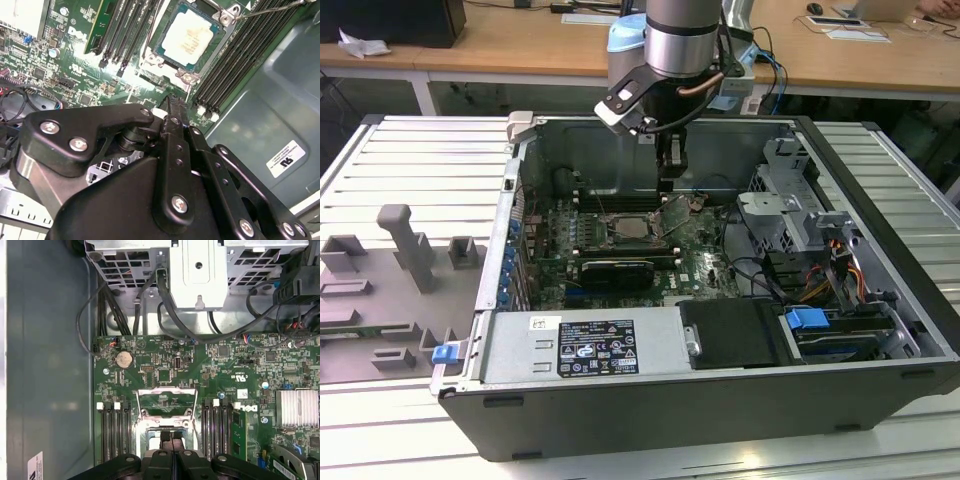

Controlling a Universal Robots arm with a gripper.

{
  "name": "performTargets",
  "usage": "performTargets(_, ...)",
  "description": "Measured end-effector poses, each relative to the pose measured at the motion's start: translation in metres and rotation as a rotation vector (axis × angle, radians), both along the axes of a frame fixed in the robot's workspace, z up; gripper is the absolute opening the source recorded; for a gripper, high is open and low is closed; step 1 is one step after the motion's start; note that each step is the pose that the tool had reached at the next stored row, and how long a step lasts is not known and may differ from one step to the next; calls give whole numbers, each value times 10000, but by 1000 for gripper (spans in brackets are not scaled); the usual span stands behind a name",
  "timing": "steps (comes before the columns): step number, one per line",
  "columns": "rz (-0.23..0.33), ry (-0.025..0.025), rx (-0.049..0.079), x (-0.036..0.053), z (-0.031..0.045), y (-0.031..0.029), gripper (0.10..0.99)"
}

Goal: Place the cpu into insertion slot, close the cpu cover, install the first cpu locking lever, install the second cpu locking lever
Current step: 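Close the cpu cover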

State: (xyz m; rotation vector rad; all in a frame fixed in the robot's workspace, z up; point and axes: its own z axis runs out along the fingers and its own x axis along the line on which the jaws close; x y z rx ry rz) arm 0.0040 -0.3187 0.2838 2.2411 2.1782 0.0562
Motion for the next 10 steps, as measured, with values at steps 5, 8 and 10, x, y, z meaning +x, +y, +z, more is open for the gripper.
performTargets(5, 0, 0, 0, 34, 7, 7, 106)
performTargets(8, 0, 0, 0, 45, 12, 11, 106)
performTargets(10, 0, -1, 1, 55, 14, 13, 106)
